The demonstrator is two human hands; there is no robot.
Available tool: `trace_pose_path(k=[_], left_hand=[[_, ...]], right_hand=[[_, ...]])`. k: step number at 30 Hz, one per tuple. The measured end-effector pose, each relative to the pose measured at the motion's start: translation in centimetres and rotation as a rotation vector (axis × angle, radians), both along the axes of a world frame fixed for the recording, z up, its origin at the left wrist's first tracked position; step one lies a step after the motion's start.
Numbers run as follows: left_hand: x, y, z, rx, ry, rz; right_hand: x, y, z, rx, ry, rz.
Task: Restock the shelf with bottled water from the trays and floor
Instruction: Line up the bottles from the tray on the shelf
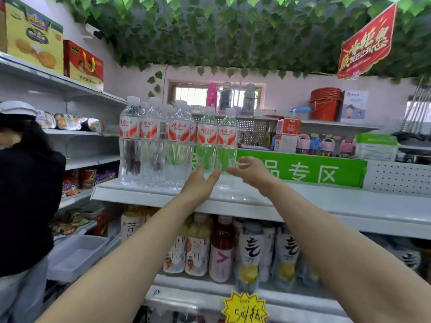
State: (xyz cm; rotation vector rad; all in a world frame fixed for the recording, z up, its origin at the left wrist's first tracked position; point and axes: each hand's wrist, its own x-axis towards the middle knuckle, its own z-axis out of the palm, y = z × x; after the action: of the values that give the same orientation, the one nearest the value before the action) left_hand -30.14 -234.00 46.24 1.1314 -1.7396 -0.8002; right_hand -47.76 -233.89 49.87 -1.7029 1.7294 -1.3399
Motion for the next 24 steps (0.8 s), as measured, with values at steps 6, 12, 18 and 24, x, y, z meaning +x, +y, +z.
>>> trace_pose_path(k=[6, 12, 18, 24], left_hand=[[4.5, 4.6, -1.3, -0.083, -0.059, 0.038], [9.3, 8.4, -4.8, -0.184, -0.240, 0.131], [11.3, 12.0, -11.4, -0.147, -0.332, 0.075], [12.6, 13.0, -19.4, 0.010, -0.408, 0.046]], right_hand=[[2.8, 7.7, 0.5, -0.073, 0.376, -0.150], [6.7, 13.6, -3.5, 0.024, 0.658, -0.228], [8.7, 17.3, -12.3, 0.203, 0.643, -0.255], [9.3, 18.4, -21.7, 0.366, 0.563, -0.243]])
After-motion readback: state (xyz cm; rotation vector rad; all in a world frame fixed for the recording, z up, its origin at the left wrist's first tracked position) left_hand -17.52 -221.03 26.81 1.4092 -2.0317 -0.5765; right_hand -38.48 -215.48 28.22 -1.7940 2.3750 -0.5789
